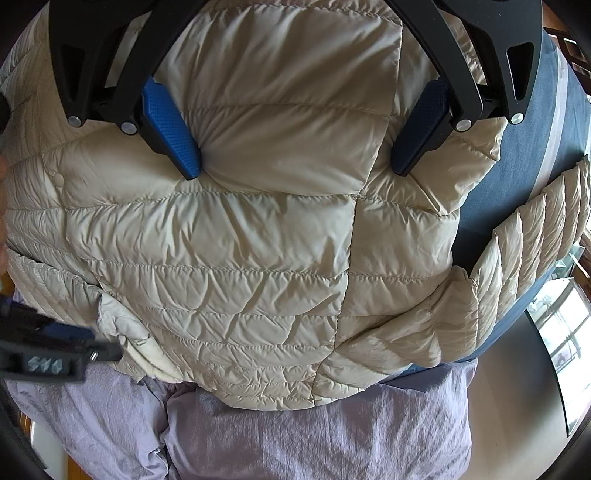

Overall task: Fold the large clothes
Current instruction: 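Lay the sleeve across the jacket back and open the right tool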

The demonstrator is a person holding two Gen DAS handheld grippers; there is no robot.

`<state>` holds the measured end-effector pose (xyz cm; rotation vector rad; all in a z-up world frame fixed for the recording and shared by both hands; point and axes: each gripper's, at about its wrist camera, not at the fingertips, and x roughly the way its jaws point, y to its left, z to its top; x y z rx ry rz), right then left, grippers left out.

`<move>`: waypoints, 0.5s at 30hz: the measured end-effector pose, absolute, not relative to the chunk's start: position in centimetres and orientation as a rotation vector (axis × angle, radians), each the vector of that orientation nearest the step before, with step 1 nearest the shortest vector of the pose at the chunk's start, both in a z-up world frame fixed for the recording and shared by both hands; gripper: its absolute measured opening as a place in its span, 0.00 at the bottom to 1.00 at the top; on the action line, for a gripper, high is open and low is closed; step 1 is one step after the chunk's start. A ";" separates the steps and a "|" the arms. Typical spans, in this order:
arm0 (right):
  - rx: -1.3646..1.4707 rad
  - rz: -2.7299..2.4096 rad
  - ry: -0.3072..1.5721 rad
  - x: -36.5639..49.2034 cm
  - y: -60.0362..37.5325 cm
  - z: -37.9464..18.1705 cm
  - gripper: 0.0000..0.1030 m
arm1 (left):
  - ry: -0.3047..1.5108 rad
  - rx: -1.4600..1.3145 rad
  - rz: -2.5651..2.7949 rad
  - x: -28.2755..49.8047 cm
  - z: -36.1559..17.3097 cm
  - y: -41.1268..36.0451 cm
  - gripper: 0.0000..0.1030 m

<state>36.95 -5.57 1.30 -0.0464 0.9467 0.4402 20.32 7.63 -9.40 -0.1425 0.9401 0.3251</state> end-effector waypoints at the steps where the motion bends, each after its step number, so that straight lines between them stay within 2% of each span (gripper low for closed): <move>1: -0.025 0.430 0.922 37.0 -6.3 1.7 0.46 | 0.940 -0.142 0.325 20.3 -9.4 7.6 0.99; 4: -0.037 0.324 0.890 37.8 -7.9 1.8 0.47 | 0.940 -0.143 0.325 20.3 -9.4 7.6 0.99; 11: -0.137 0.207 0.987 39.0 -8.0 -2.3 0.48 | 0.940 -0.144 0.325 20.3 -9.4 7.6 0.99; 15: -0.168 0.249 0.981 38.3 -6.3 -2.9 0.60 | 0.940 -0.144 0.324 20.3 -9.4 7.7 0.99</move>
